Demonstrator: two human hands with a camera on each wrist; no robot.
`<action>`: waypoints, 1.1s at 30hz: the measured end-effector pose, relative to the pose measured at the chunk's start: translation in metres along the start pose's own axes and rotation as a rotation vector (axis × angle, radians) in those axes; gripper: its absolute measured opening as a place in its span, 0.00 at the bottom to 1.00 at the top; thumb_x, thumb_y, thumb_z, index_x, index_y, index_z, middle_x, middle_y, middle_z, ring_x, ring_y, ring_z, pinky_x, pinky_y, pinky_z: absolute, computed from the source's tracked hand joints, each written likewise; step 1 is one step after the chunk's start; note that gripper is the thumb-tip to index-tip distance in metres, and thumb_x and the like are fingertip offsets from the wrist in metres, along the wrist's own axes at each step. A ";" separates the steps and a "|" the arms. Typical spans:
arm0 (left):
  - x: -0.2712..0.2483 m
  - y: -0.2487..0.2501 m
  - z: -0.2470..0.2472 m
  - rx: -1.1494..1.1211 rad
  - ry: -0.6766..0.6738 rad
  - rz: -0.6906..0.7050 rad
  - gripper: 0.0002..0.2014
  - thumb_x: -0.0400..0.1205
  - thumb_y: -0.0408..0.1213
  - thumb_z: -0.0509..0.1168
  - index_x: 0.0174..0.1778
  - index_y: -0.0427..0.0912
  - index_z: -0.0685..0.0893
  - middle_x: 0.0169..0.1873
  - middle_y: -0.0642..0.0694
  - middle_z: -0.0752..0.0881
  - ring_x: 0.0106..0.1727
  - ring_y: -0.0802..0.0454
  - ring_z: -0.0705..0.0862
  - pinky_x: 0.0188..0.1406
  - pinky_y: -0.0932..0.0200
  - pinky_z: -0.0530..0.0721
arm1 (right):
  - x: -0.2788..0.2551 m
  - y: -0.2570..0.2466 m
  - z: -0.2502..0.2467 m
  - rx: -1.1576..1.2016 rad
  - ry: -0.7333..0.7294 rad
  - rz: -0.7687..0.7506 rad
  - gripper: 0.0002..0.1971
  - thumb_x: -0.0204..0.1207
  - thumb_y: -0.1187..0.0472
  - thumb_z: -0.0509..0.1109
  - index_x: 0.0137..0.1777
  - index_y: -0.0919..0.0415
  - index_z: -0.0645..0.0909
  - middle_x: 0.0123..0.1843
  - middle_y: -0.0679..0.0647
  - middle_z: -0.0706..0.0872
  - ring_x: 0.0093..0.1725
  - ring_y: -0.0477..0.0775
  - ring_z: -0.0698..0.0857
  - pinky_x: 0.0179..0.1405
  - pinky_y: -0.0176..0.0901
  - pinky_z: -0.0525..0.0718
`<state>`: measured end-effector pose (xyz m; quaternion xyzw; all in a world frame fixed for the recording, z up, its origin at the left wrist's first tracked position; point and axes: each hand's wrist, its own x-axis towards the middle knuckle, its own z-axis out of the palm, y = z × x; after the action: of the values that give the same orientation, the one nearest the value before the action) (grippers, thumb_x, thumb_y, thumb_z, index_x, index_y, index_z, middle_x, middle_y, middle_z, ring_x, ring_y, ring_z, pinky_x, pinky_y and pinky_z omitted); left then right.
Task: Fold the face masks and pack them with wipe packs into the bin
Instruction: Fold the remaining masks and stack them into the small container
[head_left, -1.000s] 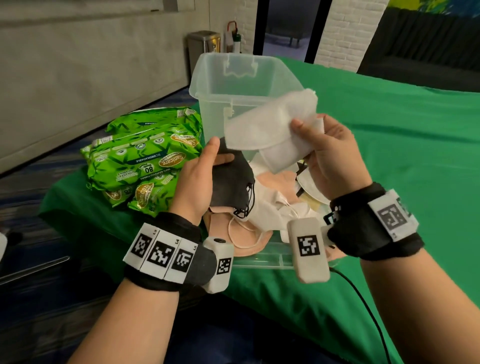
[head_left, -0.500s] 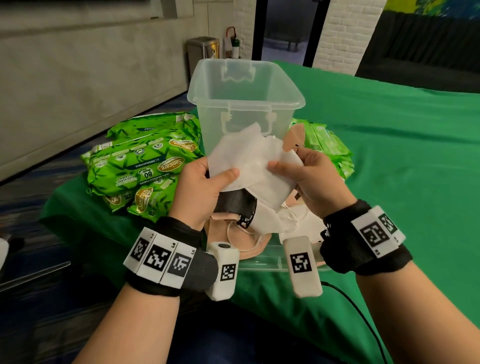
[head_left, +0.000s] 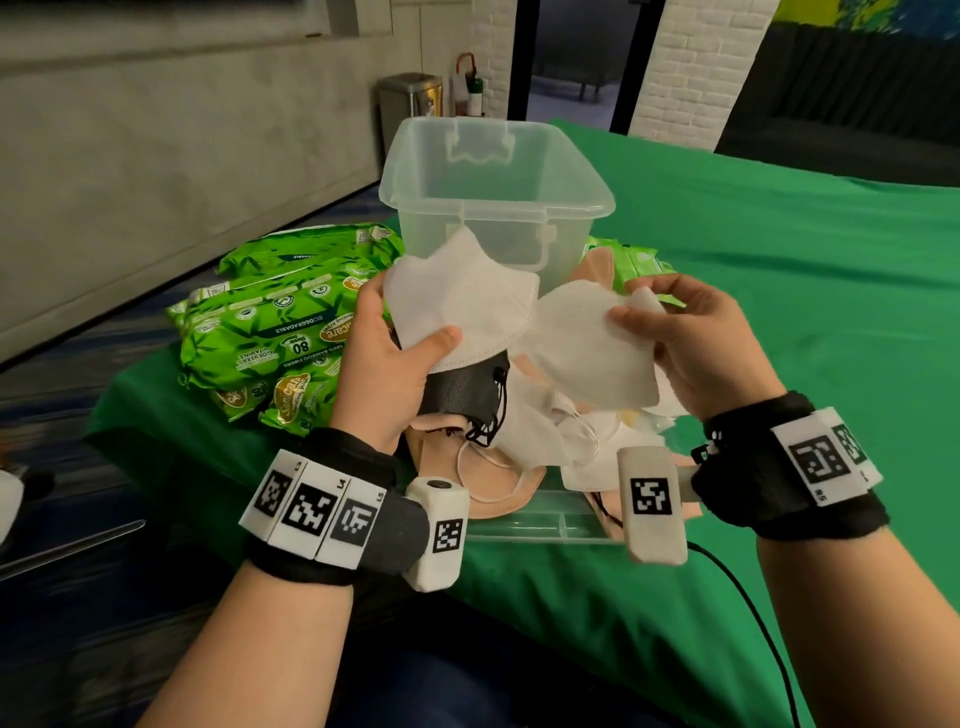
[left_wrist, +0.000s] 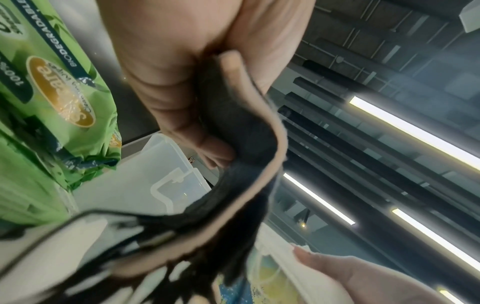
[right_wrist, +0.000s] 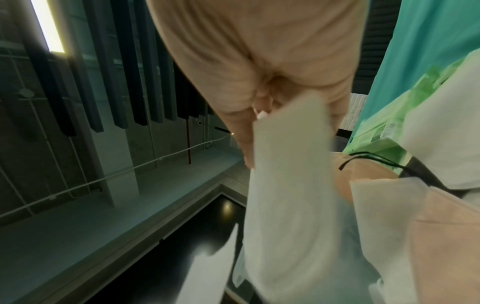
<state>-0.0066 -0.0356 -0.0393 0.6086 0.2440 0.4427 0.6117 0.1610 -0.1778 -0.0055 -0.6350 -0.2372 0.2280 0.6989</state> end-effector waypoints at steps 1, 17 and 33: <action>0.000 0.000 -0.001 0.011 0.016 -0.011 0.34 0.72 0.22 0.71 0.70 0.50 0.66 0.62 0.48 0.80 0.59 0.55 0.81 0.59 0.59 0.81 | 0.001 -0.003 -0.002 0.024 0.038 -0.028 0.13 0.68 0.76 0.71 0.40 0.57 0.77 0.39 0.55 0.84 0.38 0.53 0.82 0.42 0.47 0.82; -0.009 0.016 0.008 -0.036 -0.151 -0.165 0.14 0.81 0.41 0.59 0.43 0.41 0.90 0.41 0.43 0.91 0.50 0.47 0.87 0.52 0.55 0.82 | -0.006 -0.029 0.026 0.016 -0.201 -0.261 0.14 0.67 0.76 0.73 0.43 0.56 0.77 0.37 0.53 0.88 0.35 0.54 0.86 0.39 0.50 0.87; -0.007 0.013 0.011 0.008 0.006 -0.097 0.06 0.79 0.33 0.68 0.38 0.46 0.88 0.31 0.56 0.90 0.39 0.56 0.89 0.46 0.60 0.86 | 0.000 -0.010 0.030 -0.239 -0.307 -0.165 0.21 0.67 0.73 0.75 0.57 0.60 0.73 0.27 0.58 0.76 0.20 0.50 0.80 0.26 0.39 0.75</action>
<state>-0.0043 -0.0490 -0.0270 0.5970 0.2770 0.4134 0.6293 0.1425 -0.1549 0.0066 -0.6495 -0.4175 0.2346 0.5906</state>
